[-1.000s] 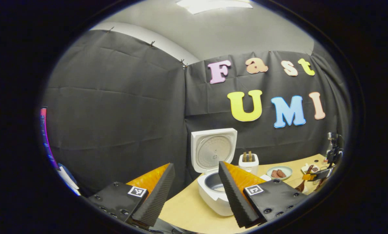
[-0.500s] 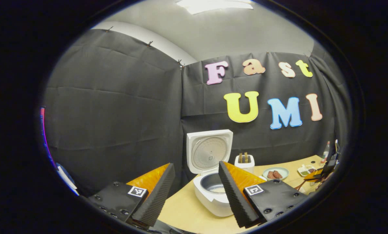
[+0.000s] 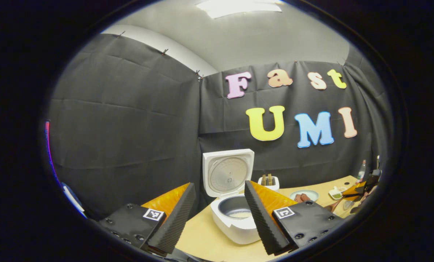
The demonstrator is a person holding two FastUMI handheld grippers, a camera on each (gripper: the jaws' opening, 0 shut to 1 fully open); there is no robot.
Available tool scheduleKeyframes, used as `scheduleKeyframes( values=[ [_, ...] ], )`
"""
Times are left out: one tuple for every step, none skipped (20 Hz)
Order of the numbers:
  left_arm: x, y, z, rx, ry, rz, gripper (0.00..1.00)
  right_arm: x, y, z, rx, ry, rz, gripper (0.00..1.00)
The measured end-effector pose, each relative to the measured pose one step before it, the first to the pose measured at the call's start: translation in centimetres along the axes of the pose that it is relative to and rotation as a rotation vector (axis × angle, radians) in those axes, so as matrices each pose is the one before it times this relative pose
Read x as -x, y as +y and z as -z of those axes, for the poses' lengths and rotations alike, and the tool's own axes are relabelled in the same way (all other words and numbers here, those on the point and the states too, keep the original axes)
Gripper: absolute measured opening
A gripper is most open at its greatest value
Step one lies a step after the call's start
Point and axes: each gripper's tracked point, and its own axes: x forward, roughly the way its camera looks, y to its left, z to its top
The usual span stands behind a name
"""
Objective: Close the left gripper, press the button to open the rice cooker; take a wooden spoon from the chopstick holder with the right hand, scoop a spoonful of rice and pour it into the rice cooker, then put the wooden spoon back into the chopstick holder.
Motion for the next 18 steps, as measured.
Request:
scheduleKeyframes(
  values=[
    [0.107, 0.187, 0.126, 0.00368, 0.00037, -0.00323, 0.97, 0.031, 0.844, -0.219, -0.00459, -0.00216, -0.01787, 0.18],
    [0.118, 0.310, 0.167, 0.00228, 0.00202, -0.00475, 0.97, -0.142, 0.946, -0.171, -0.00539, 0.00094, -0.01655, 0.18],
    [-0.075, 0.340, 0.230, 0.00330, 0.00246, -0.00563, 0.97, -0.179, 0.927, 0.059, -0.00765, 0.00244, -0.01630, 0.18],
    [0.042, 0.390, 0.117, 0.00371, 0.00219, -0.00559, 0.97, -0.251, 0.889, -0.040, -0.00739, 0.00099, -0.01658, 0.18],
    [-0.047, 0.421, 0.179, 0.00524, 0.00338, -0.00647, 0.97, -0.269, 0.885, 0.001, -0.00619, 0.00203, -0.01670, 0.18],
    [0.136, 0.314, 0.167, 0.00626, 0.00243, -0.00574, 0.94, -0.290, 0.980, 0.131, -0.00733, 0.00423, -0.01716, 0.18],
    [-0.064, 0.322, 0.154, 0.00507, 0.00185, -0.00642, 0.97, -0.165, 0.986, 0.192, -0.00843, 0.00632, -0.01653, 0.18],
    [-0.043, 0.580, 0.021, 0.00340, 0.00214, -0.00656, 0.97, -0.269, 0.895, 0.186, -0.00642, 0.00446, -0.01457, 0.18],
    [-0.067, 0.388, 0.105, 0.00237, 0.00166, -0.00577, 0.90, -0.372, 0.829, 0.277, -0.00180, 0.00526, -0.01277, 0.18],
    [-0.063, 0.451, 0.083, 0.00236, 0.00057, -0.00705, 0.97, -0.430, 0.742, 0.271, 0.00127, 0.00383, -0.01140, 0.17],
    [-0.206, 0.421, 0.186, 0.00251, 0.00080, -0.00535, 0.97, -0.312, 0.778, 0.334, 0.00521, 0.00416, -0.00927, 0.18],
    [0.005, 0.315, -0.012, 0.00110, 0.00047, -0.00540, 0.97, -0.446, 0.624, 0.359, 0.00454, 0.00461, -0.00809, 0.18],
    [-0.015, 0.363, 0.062, 0.00013, -0.00032, -0.00593, 0.97, -0.441, 0.632, 0.420, 0.00325, 0.00556, -0.00659, 0.18],
    [0.071, 0.549, 0.005, -0.00070, 0.00071, -0.00697, 0.94, -0.570, 0.593, 0.454, -0.00018, 0.00735, -0.00919, 0.18],
    [0.023, 0.475, 0.014, -0.00038, 0.00194, -0.00632, 0.94, -0.458, 0.553, 0.406, -0.00007, 0.00509, -0.00670, 0.18],
    [0.034, 0.488, 0.066, 0.00036, 0.00141, -0.00609, 0.94, -0.571, 0.429, 0.461, -0.00046, 0.00665, -0.00642, 0.18],
    [-0.030, 0.431, 0.098, 0.00048, 0.00008, -0.00658, 0.94, -0.519, 0.457, 0.594, 0.00092, 0.00675, -0.00481, 0.18],
    [0.115, 0.452, 0.061, -0.00097, 0.00170, -0.00653, 0.94, -0.589, 0.377, 0.507, 0.00119, 0.00841, -0.00390, 0.17]
  ],
)
